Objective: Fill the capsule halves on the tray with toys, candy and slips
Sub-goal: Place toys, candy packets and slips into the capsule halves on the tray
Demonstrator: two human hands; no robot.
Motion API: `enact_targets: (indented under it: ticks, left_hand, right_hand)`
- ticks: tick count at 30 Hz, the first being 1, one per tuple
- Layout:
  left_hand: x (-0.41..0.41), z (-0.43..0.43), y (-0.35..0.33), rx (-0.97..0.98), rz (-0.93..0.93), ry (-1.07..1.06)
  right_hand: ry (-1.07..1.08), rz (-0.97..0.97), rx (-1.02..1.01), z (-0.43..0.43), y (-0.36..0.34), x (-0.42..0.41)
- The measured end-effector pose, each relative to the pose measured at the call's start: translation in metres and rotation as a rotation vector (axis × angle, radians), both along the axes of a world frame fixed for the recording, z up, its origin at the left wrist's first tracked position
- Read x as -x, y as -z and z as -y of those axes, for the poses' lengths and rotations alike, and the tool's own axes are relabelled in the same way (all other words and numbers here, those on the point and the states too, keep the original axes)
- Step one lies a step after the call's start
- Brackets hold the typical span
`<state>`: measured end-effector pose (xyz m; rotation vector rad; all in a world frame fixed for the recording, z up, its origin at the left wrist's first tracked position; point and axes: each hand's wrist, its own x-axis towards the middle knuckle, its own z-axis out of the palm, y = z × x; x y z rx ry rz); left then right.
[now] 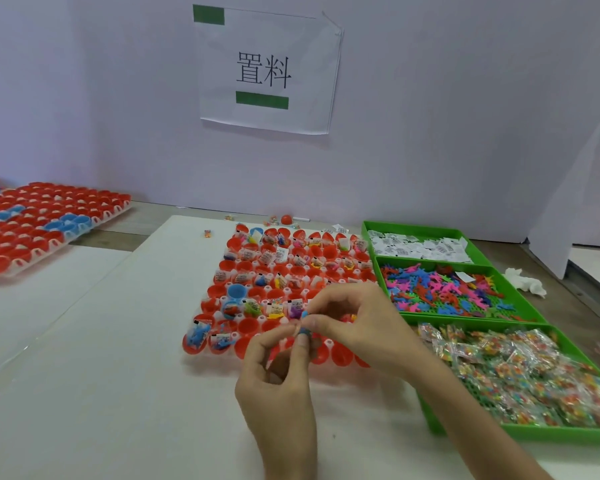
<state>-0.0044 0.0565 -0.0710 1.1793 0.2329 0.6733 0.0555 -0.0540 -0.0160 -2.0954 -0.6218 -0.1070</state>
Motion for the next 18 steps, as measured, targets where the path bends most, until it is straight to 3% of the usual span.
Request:
enact_targets:
  ticks: [3, 6, 11, 18]
  left_hand:
    - [0.003, -0.003, -0.002, -0.016, 0.035, -0.257]
    - [0.009, -0.006, -0.005, -0.154, 0.144, -0.435]
    - [0.019, 0.004, -0.001, -0.497, 0.34, -0.397]
    - [0.013, 0.002, 0.001, -0.434, 0.344, -0.406]
  right_hand:
    - [0.143, 0.041, -0.017, -0.013, -0.005, -0.005]
    - [0.136, 0.056, 0.061, -0.035, -0.003, -0.009]
    - [0.087, 0.072, 0.166, -0.071, 0.016, -0.007]
    - [0.078, 0.174, 0.18, -0.074, 0.032, -0.001]
